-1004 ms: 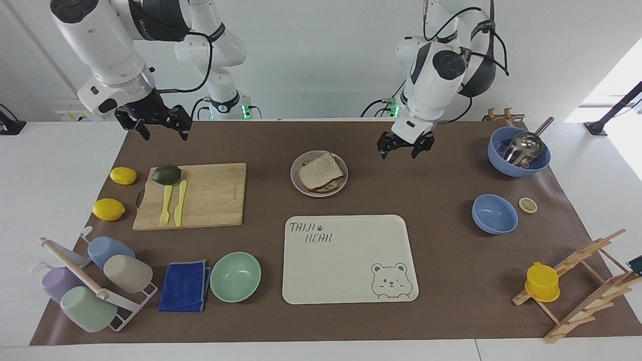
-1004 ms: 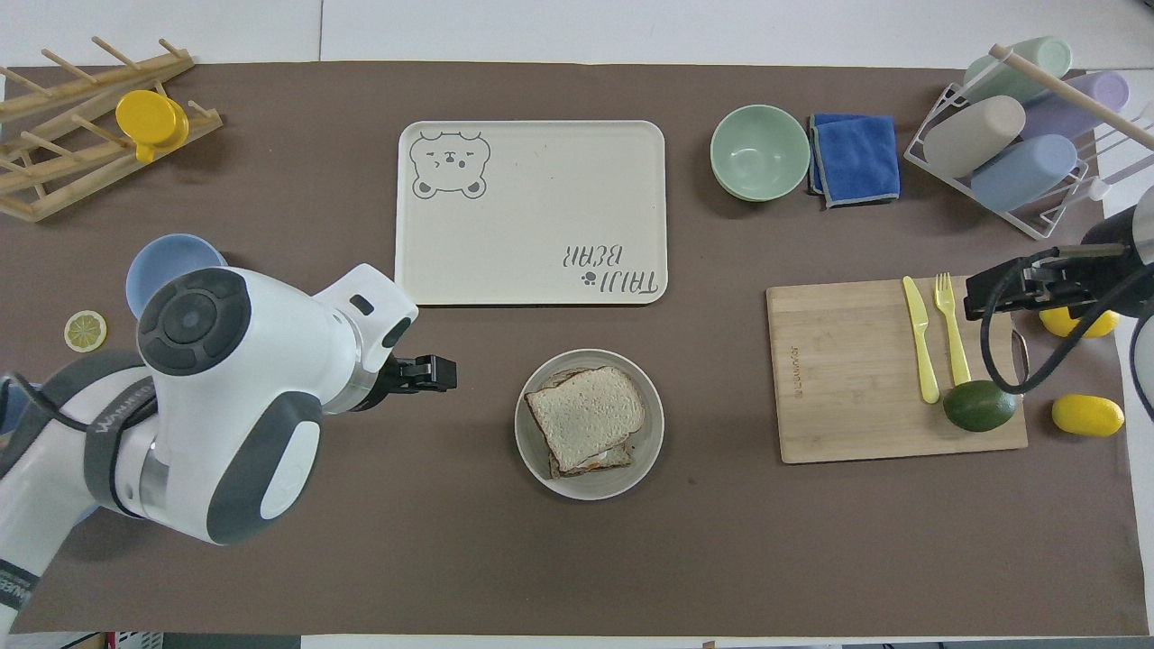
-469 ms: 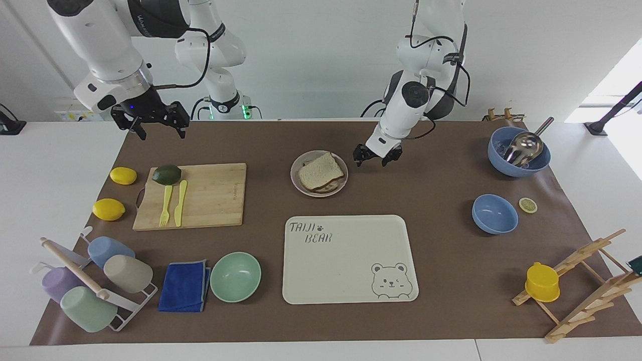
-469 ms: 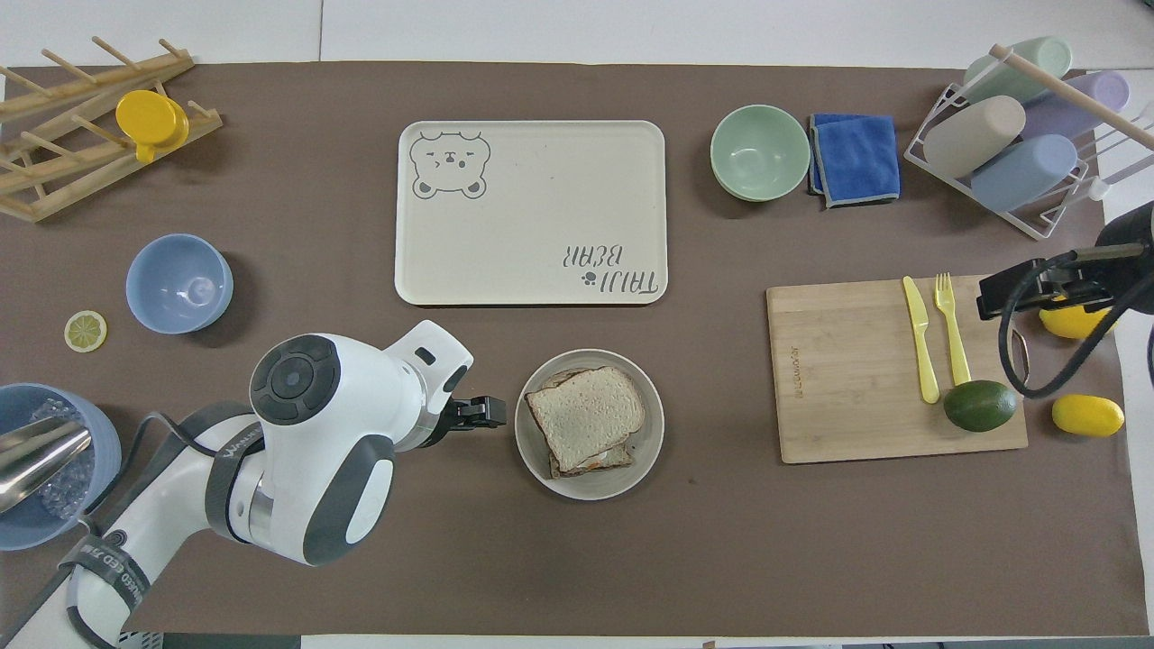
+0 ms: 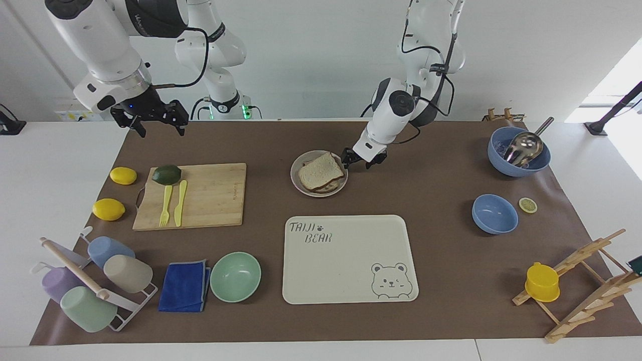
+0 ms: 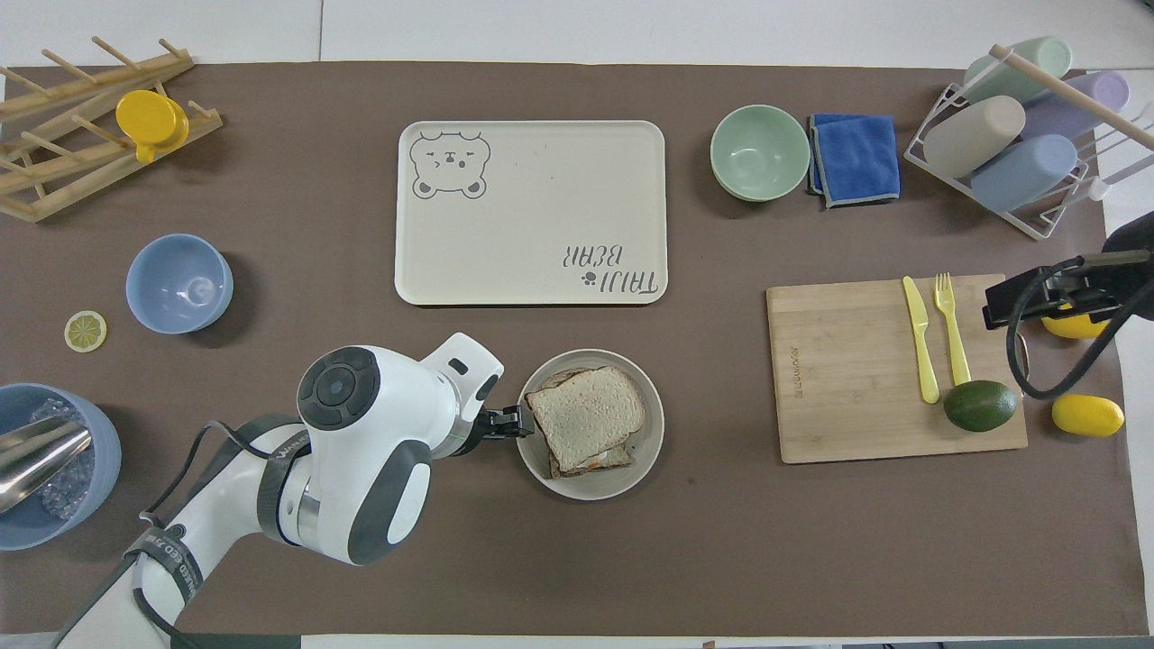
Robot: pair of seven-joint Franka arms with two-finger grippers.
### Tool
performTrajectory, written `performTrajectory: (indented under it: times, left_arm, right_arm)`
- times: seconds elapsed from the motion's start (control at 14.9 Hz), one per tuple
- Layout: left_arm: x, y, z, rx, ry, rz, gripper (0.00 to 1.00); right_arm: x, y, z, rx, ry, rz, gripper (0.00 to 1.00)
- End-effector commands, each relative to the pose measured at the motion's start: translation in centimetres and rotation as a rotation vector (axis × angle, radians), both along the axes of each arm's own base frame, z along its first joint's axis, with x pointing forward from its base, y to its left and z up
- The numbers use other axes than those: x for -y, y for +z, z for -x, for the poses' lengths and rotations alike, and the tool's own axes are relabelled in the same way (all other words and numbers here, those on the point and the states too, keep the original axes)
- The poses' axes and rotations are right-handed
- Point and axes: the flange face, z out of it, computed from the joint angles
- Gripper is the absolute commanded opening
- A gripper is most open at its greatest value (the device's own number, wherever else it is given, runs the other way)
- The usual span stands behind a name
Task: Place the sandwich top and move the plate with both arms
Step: 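Reach the left gripper to the rim of the white plate, then grasp the white plate rim with the left gripper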
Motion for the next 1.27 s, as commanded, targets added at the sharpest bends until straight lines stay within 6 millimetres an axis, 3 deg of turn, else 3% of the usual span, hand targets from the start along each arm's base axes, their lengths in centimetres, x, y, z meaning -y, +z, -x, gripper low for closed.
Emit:
performTrajectory:
  times: [0.0,0.6,1.0,1.21]
  left_arm:
    - [0.4,-0.3,0.8,-0.012,0.047,0.024,0.77]
    - [0.9,-1.5,2.1,0.005,0.108,0.04,0.62]
    - [1.9,-2.2,2.5,0.01,0.116,0.053,0.4]
    - [2.1,-2.5,2.6,0.012,0.119,0.054,0.22]
  right_arm:
    - [1.0,0.6,0.5,-0.006,-0.002,-0.001,1.0]
    - [0.6,0.6,0.3,-0.001,0.013,-0.002,1.0]
    - [0.9,0.7,0.5,-0.006,0.005,-0.002,1.0]
    - [0.9,0.7,0.6,-0.006,0.004,-0.002,1.0]
